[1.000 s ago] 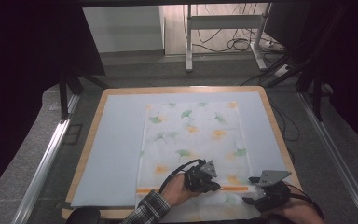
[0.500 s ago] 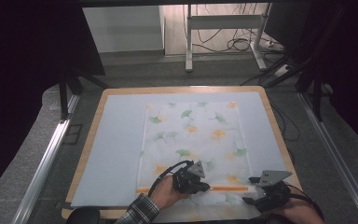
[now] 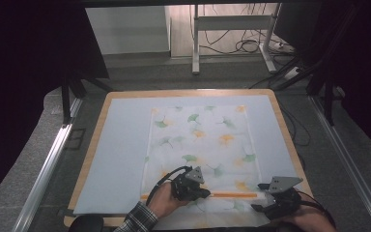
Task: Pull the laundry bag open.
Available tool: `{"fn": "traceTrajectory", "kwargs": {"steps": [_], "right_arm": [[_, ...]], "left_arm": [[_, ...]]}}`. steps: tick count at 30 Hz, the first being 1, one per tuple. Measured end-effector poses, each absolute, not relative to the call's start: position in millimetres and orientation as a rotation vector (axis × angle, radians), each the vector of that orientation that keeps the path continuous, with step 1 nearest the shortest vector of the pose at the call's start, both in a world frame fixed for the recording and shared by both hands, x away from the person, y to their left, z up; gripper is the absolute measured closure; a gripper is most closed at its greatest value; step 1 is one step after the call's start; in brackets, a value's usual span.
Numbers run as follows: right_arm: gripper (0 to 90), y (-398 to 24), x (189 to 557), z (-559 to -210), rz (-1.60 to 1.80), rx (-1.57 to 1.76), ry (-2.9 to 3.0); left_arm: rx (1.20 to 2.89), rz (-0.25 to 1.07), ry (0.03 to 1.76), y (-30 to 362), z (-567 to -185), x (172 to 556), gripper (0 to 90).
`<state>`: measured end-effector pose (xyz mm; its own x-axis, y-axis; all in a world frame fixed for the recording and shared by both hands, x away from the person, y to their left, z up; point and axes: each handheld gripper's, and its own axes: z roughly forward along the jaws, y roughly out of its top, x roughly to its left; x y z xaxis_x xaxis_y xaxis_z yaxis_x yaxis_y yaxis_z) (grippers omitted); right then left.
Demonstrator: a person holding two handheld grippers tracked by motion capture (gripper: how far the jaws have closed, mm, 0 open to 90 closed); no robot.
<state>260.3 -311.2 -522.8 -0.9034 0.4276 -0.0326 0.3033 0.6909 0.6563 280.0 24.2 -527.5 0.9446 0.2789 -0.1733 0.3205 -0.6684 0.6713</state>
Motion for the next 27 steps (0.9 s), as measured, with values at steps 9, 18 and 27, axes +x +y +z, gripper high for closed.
{"fn": "traceTrajectory", "kwargs": {"steps": [9, 18, 27], "right_arm": [[23.1, -311, 260, -523, 1.008, 0.597, 2.716], [23.2, -312, 260, -523, 1.012, 0.600, 2.713], [23.1, -312, 260, -523, 1.016, 0.603, 2.710]], "left_arm": [[2.335, -0.069, 0.435, 34, -528, 279, 90.0], [2.352, -0.047, 0.448, 44, -526, 277, 90.0], [2.351, -0.038, 0.468, 56, -523, 276, 90.0]]}}
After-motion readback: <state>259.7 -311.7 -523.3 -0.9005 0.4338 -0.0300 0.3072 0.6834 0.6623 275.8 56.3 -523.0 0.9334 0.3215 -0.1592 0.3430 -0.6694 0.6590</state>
